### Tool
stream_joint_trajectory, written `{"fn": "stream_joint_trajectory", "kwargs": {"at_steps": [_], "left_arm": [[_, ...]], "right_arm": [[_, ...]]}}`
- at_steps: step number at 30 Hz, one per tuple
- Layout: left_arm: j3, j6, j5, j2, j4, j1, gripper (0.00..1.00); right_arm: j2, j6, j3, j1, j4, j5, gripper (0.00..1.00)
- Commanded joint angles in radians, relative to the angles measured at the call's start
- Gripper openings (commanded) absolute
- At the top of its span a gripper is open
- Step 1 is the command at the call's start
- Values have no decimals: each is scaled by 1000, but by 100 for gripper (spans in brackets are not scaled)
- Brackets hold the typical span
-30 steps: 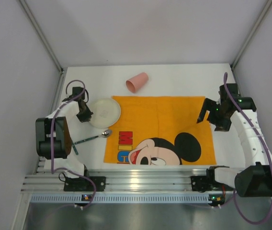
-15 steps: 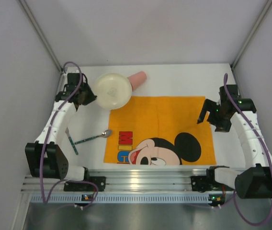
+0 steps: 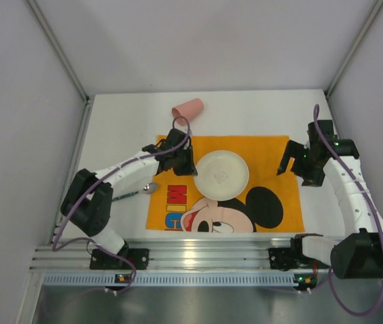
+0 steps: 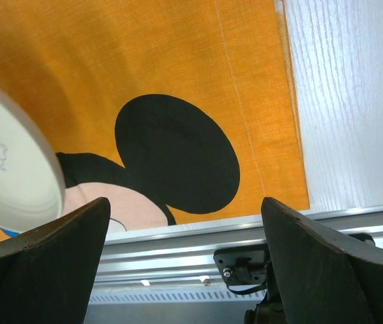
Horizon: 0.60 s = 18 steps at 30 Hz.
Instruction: Set the dinner table for one person
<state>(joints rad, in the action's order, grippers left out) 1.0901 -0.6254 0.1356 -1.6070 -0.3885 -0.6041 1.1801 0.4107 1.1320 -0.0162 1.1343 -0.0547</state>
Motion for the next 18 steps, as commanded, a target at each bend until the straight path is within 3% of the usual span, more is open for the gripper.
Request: {"fn": "stream_joint_trajectory", "kwargs": {"at_steps": [1, 4, 5, 6, 7, 10, 15, 18], "left_arm": [[25, -23, -37, -53, 96, -29, 0], [19, -27, -85, -79, 76, -34, 50], [14, -23, -96, -79, 66, -36, 61], [10, -20, -112, -64, 59, -36, 81], [7, -16, -126, -53, 57, -34, 89], [7, 3, -217, -27, 43, -29, 98], [62, 21, -269, -94, 16, 23, 98], [68, 15, -232, -135, 36, 87, 96]], "right_arm": [[-13, -7, -9, -7, -19, -7, 94], [-31, -4, -14, -7, -18, -5, 95], [-34, -4, -15, -7, -16, -5, 94], [-40, -3, -15, -7, -15, -4, 94], [-42, -3, -15, -7, -15, -5, 95], [-50, 5, -17, -7, -13, -8, 94], [-40, 13, -11, -10, -22, -28, 94], [-11, 11, 32, -13, -28, -45, 94]]}}
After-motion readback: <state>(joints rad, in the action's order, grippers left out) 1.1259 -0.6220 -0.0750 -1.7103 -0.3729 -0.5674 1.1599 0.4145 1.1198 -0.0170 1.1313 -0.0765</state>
